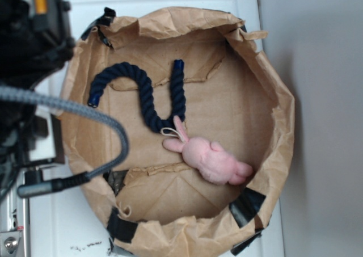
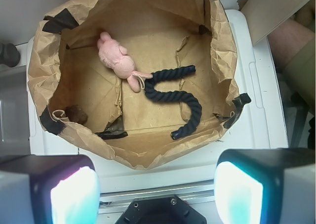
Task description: Grab the blue rope.
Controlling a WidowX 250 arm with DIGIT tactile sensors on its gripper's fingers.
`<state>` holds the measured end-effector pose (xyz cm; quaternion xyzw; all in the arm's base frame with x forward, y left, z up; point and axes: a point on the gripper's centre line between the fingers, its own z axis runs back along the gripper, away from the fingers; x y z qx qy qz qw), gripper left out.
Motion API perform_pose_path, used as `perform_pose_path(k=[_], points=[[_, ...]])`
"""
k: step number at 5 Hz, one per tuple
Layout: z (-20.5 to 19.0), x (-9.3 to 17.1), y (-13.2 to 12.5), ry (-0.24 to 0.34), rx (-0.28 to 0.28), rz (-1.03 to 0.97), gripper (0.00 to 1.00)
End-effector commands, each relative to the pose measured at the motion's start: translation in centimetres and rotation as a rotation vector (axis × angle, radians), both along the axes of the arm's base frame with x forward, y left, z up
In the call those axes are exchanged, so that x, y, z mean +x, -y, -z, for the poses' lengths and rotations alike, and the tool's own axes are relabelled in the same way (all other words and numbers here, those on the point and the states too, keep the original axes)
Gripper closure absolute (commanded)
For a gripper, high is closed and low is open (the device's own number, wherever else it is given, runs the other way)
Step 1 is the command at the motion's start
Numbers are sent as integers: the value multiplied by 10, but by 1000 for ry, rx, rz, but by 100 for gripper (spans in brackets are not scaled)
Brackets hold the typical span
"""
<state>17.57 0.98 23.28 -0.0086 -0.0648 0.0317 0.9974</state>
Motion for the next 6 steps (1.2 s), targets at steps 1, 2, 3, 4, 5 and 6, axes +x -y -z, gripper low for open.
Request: perform_pose_path(k=[1,2,3,4,5,6], points=[[4,-6,4,44,7,-13,0],[16,-11,29,62,59,-24,0],[32,-10,41,37,72,-30,0],[43,-5,38,23,68,-64,0],[50,3,17,43,12,-105,0],[66,25,-7,67,6,-113,0]])
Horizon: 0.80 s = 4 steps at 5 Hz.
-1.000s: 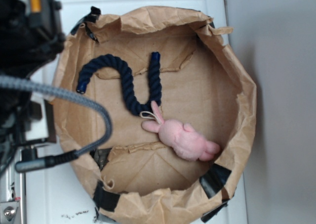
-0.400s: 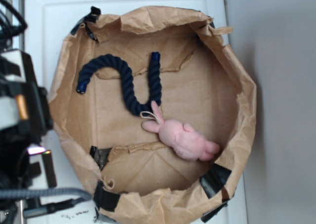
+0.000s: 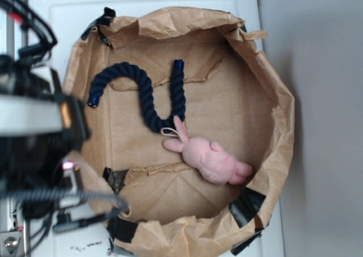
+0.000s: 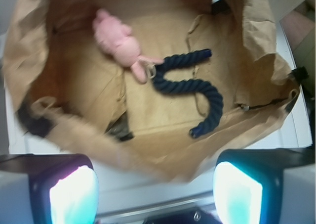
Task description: Grab the blue rope.
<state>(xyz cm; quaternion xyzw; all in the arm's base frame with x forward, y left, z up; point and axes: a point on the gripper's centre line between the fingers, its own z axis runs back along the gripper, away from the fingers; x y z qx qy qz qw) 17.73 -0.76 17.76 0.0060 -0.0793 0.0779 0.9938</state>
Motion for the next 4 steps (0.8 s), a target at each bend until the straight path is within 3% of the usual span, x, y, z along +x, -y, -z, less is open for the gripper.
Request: perform_pose_path(k=[1,3,4], points=[[32,56,-40,16,8,-20,0],[67,107,-37,-34,82,-23,0],[79,105,-31,-11,95,84,0]])
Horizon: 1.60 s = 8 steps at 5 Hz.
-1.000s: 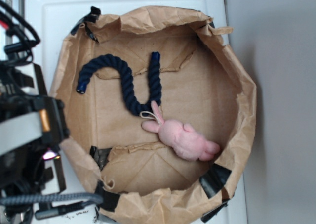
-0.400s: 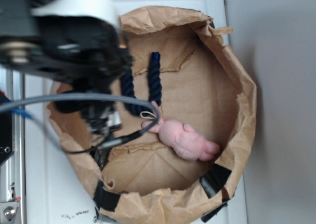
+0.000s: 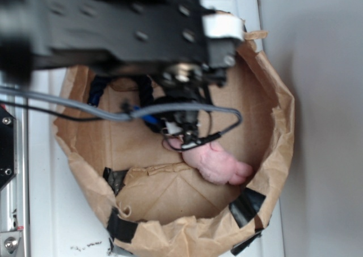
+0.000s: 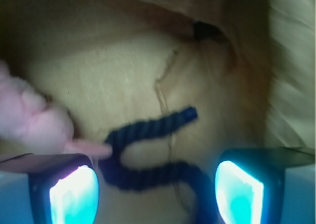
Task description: Grab the blue rope.
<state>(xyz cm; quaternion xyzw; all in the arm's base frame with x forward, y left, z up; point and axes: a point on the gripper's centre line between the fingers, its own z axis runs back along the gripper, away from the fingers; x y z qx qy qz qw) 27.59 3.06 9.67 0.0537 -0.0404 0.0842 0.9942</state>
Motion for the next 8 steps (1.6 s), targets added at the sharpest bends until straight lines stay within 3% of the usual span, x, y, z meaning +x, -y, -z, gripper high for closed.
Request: perform_pose_path(k=[1,5,6,8], points=[[7,-8,9,87,9,358,0],[7,-8,9,87,9,358,0],[9,-2,10,145,19,430,0],[15,-3,8,168,19,599,0]])
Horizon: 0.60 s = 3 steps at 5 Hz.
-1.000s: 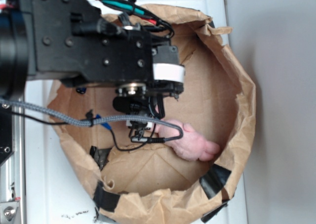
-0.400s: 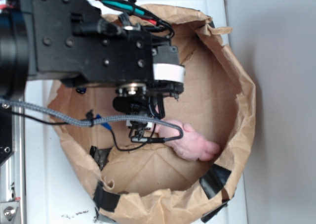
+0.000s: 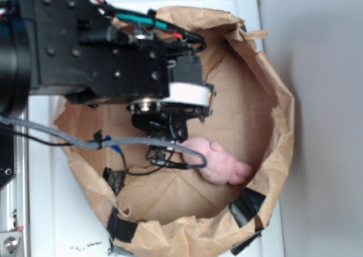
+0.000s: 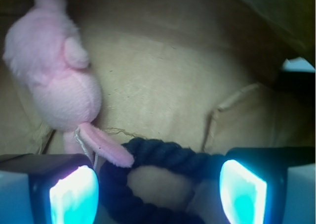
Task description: Grab the blue rope.
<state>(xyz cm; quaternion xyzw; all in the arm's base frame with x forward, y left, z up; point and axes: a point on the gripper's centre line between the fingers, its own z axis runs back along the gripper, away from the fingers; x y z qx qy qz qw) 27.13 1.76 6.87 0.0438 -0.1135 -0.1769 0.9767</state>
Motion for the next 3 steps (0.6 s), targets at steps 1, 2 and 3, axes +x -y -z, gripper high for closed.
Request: perform_pose_path(k=[1,2,3], points=[[-2,-4,-3,27,17,94,0],[5,-17,3,2,32,121,0],[-1,-33,14,-16,4,147,0]])
